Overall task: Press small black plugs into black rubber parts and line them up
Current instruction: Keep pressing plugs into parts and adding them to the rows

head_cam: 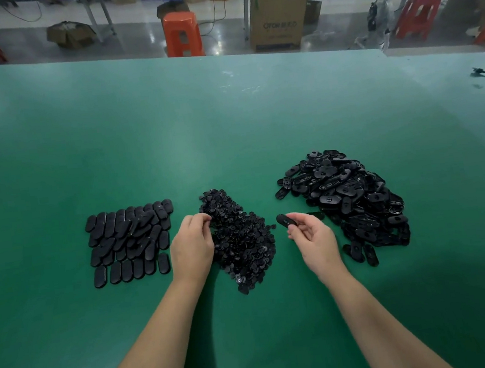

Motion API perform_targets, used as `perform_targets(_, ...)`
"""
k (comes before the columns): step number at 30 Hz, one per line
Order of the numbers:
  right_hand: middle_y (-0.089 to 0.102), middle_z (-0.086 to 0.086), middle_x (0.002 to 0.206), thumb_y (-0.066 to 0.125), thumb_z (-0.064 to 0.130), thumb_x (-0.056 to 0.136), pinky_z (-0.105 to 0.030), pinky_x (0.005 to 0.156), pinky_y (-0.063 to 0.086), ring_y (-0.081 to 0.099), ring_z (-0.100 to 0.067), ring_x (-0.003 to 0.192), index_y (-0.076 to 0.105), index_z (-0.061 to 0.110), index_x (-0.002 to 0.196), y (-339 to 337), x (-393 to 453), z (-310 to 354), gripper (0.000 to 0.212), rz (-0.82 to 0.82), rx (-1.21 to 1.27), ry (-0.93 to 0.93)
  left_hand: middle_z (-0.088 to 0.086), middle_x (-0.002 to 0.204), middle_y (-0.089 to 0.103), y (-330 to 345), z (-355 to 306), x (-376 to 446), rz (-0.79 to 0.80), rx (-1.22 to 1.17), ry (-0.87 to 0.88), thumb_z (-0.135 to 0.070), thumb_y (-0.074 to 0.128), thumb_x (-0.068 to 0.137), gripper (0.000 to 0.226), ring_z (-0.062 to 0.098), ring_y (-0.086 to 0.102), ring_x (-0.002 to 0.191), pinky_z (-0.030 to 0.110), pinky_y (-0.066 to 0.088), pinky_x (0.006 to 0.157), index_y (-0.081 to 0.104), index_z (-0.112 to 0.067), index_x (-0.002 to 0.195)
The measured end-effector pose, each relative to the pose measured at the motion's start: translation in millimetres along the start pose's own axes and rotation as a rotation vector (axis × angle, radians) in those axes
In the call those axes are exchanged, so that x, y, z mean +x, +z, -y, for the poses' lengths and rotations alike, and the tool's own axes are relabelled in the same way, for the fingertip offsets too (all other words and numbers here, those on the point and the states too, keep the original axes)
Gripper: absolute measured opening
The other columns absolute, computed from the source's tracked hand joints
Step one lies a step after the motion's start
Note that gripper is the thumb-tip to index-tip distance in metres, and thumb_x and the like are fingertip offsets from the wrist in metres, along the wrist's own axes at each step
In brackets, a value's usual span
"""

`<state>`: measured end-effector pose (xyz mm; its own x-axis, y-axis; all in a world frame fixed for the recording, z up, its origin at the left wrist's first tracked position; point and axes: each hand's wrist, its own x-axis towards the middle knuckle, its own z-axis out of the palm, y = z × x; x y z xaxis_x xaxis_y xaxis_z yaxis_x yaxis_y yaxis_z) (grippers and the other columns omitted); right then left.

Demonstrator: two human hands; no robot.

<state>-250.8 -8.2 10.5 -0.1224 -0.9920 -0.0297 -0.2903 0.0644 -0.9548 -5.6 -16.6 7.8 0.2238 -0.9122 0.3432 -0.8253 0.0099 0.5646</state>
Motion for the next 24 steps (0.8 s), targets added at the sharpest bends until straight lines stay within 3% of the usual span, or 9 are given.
perform_targets(7,0.066,0.012,0.102,0.061,0.011,0.099,-0.014,0.072,0.052,0.065,-0.010,0.084,0.067,0.042,0.097,2,-1,-1,0.032,-0.067,-0.054,-0.093,0.001,0.102,0.070,-3,-15,-4,0.016,-0.096,0.042,-0.009,0.062,0.097,0.015,0.017,0.065,0.088,0.031,0.053,0.077,0.073,-0.010,0.108)
perform_targets(10,0.072,0.013,0.087,0.060,0.014,0.101,-0.017,0.069,0.053,0.066,-0.007,0.076,0.062,0.039,0.095,4,0,-5,0.025,-0.071,-0.004,-0.031,-0.010,0.100,0.072,0,-44,-8,0.084,-0.237,0.030,-0.014,0.066,0.095,0.015,0.003,0.064,0.091,0.016,0.049,0.085,0.076,-0.017,0.106)
perform_targets(12,0.073,0.013,0.087,0.058,0.013,0.102,-0.024,0.078,0.056,0.070,-0.009,0.082,0.060,0.033,0.097,5,1,-6,0.021,-0.071,0.045,-0.014,-0.019,0.093,0.071,3,-66,-10,0.163,-0.417,-0.085,-0.017,0.069,0.093,0.014,-0.006,0.064,0.085,0.007,0.046,0.080,0.075,-0.027,0.100)
perform_targets(14,0.074,0.009,0.085,0.059,0.010,0.101,-0.032,0.082,0.058,0.071,-0.010,0.083,0.060,0.032,0.097,6,1,-5,0.023,-0.081,0.090,-0.011,-0.015,0.084,0.072,9,-83,-9,0.226,-0.565,-0.188,-0.015,0.070,0.091,0.016,-0.006,0.065,0.078,0.007,0.046,0.072,0.070,-0.032,0.092)
perform_targets(19,0.074,0.012,0.084,0.066,0.015,0.097,-0.025,0.075,0.056,0.067,-0.004,0.077,0.067,0.036,0.095,4,0,-6,0.021,-0.092,0.102,-0.025,-0.005,0.077,0.073,20,-98,-8,0.313,-0.709,-0.287,-0.011,0.070,0.089,0.018,0.003,0.064,0.068,0.014,0.050,0.064,0.073,-0.027,0.083)
perform_targets(24,0.075,0.013,0.087,0.069,0.017,0.095,-0.030,0.079,0.058,0.067,-0.003,0.079,0.071,0.034,0.096,3,1,-7,0.017,-0.084,0.121,-0.014,0.003,0.070,0.069,27,-101,-10,0.357,-0.774,-0.352,-0.010,0.071,0.089,0.018,0.006,0.054,0.057,0.017,0.046,0.054,0.075,-0.025,0.081)
